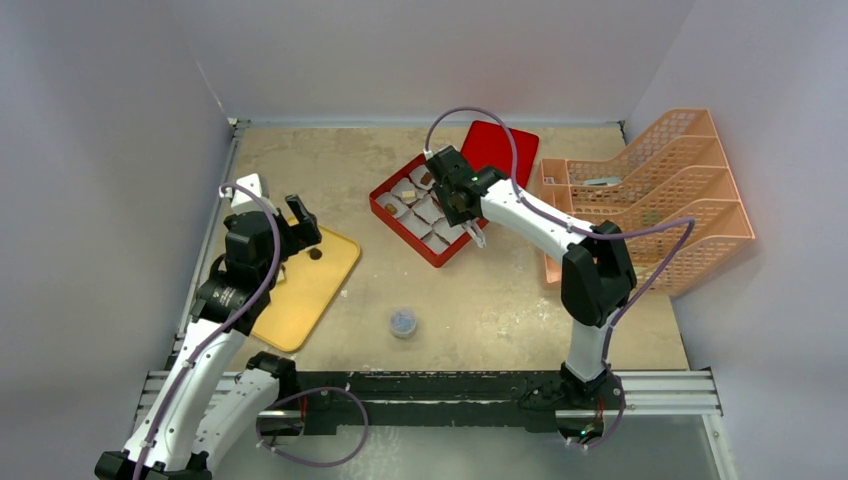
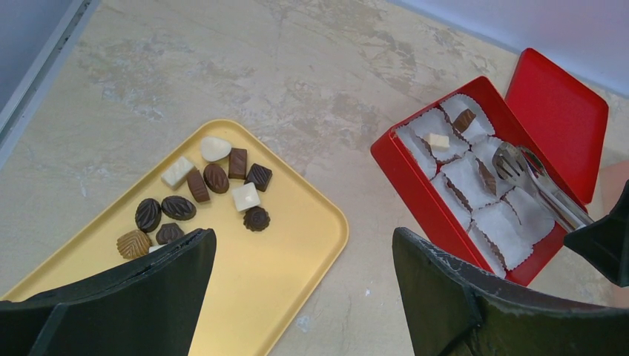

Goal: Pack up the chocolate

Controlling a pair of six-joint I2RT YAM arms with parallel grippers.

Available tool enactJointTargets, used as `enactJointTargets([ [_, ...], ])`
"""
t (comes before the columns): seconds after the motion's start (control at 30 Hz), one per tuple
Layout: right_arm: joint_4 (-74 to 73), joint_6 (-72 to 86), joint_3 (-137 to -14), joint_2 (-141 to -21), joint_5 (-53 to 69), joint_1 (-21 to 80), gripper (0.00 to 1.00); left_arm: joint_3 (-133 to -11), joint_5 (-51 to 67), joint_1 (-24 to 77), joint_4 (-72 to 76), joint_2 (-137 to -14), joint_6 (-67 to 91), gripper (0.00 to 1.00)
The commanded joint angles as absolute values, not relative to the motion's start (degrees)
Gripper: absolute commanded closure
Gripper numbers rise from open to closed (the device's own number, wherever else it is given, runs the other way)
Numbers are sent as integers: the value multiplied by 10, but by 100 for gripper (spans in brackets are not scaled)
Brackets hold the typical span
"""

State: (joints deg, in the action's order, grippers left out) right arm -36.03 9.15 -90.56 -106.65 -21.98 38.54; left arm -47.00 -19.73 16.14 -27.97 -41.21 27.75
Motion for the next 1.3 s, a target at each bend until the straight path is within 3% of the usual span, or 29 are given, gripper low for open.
enactJointTargets([
  [0.0, -348, 88, -936, -1059, -240, 383, 63, -469, -198, 160, -256, -403, 265, 12],
  [0.4, -369, 92, -956, -1061, -249, 382, 55, -471, -204, 160, -260, -401, 264, 12],
  [1.27, -356, 109, -988, -980, -170, 405, 59, -510, -273, 160, -294, -358, 283, 12],
])
